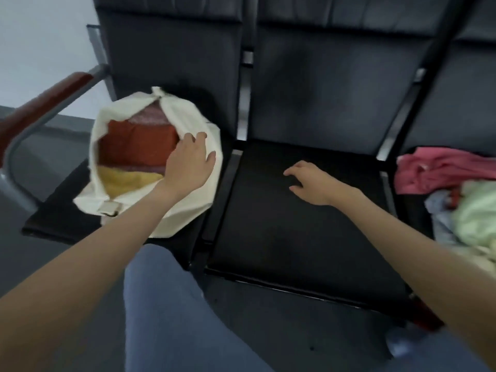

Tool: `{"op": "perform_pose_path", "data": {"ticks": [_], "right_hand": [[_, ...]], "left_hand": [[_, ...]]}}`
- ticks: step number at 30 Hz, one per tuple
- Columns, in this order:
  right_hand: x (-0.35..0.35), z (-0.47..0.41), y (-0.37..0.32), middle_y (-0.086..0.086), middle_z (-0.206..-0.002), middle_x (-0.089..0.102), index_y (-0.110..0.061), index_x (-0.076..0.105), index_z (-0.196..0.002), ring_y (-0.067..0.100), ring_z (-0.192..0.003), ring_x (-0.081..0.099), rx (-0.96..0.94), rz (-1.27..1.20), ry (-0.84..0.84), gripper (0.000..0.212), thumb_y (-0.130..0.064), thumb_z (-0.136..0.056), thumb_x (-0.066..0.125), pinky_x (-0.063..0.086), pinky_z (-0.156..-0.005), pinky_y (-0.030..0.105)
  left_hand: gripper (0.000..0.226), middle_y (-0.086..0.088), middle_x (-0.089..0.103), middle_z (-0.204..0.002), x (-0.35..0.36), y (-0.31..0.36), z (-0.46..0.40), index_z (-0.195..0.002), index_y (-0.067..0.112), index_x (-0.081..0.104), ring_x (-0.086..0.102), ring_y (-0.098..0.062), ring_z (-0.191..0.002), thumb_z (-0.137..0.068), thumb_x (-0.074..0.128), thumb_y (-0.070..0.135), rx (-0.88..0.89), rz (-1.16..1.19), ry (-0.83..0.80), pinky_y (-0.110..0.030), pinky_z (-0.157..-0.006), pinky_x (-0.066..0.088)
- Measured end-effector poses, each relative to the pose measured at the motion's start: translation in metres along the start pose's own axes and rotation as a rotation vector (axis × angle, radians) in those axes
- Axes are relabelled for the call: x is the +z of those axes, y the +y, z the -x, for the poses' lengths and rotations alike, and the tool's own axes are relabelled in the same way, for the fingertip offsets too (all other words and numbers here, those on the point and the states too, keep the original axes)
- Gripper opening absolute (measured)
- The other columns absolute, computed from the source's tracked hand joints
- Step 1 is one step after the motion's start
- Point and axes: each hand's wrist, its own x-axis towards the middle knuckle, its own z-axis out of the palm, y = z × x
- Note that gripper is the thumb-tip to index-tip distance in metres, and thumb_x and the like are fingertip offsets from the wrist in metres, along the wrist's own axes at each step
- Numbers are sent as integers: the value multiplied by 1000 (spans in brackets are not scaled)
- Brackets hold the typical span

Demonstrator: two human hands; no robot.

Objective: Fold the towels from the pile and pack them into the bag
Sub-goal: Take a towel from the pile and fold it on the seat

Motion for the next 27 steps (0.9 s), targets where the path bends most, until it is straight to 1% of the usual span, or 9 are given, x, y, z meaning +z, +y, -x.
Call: {"op": "perform_pose_path", "data": {"ticks": [3, 6, 9, 13, 15, 20, 22, 24, 27], "right_hand": [[5, 54, 66, 13, -142, 38, -13, 40, -142, 29, -129, 40, 158, 2, -29, 48, -21, -97, 53, 39, -106, 41], [13, 107, 127, 14, -138, 40, -12, 41, -141, 32, -127, 42, 311, -36, -24, 49, -22, -95, 55, 38, -106, 39], [22, 155, 177, 18, -131, 46, -9, 44, -139, 34, -123, 45, 435, -73, 29, 50, -21, -93, 58, 37, -103, 34], [39, 205, 230, 21, -135, 42, -7, 40, -141, 37, -127, 40, 576, -121, 101, 54, -18, -91, 59, 31, -105, 35], [45, 219, 252, 22, -134, 41, -6, 37, -142, 39, -125, 41, 621, -174, 149, 57, -16, -90, 59, 32, -104, 38], [44, 217, 297, 23, -138, 38, -1, 33, -143, 40, -126, 40, 624, -281, 385, 57, -13, -92, 57, 31, -104, 40], [42, 207, 310, 21, -140, 39, -2, 32, -144, 35, -127, 42, 617, -358, 508, 58, -12, -93, 56, 33, -103, 35], [43, 194, 322, 19, -138, 42, -3, 32, -144, 30, -125, 44, 622, -445, 615, 56, -12, -94, 54, 34, -98, 29], [51, 176, 336, 15, -136, 45, -5, 35, -142, 25, -122, 47, 651, -554, 765, 51, -13, -94, 53, 36, -96, 26]], "left_hand": [[42, -23, 50, -116, 16, 66, -3, -130, 2, 45, 52, -40, -105, -96, 50, 27, 166, 12, -50, -47, -82, 44], [46, -18, 49, -120, 37, 130, -5, -135, 6, 41, 51, -34, -107, -97, 50, 29, 296, 28, -123, -43, -82, 47], [50, -16, 48, -123, 60, 189, -5, -139, 8, 37, 51, -31, -110, -96, 52, 29, 403, 46, -190, -42, -85, 48], [54, -13, 46, -126, 94, 263, -1, -143, 10, 34, 51, -26, -109, -96, 53, 30, 526, 44, -305, -41, -87, 50], [55, -12, 47, -127, 113, 297, -2, -143, 10, 33, 51, -26, -110, -96, 53, 29, 600, 27, -354, -42, -88, 50], [55, -13, 46, -129, 156, 379, -21, -144, 11, 33, 49, -30, -115, -94, 53, 25, 709, 13, -440, -47, -91, 48], [49, -13, 47, -126, 174, 405, -32, -139, 10, 38, 49, -30, -113, -94, 52, 23, 726, 3, -475, -47, -89, 48], [39, -14, 48, -121, 195, 426, -43, -129, 7, 44, 50, -31, -109, -94, 52, 20, 756, -41, -495, -44, -84, 48], [27, -14, 49, -120, 231, 447, -56, -119, 4, 47, 50, -33, -107, -94, 49, 16, 771, -127, -512, -39, -74, 43]]}}
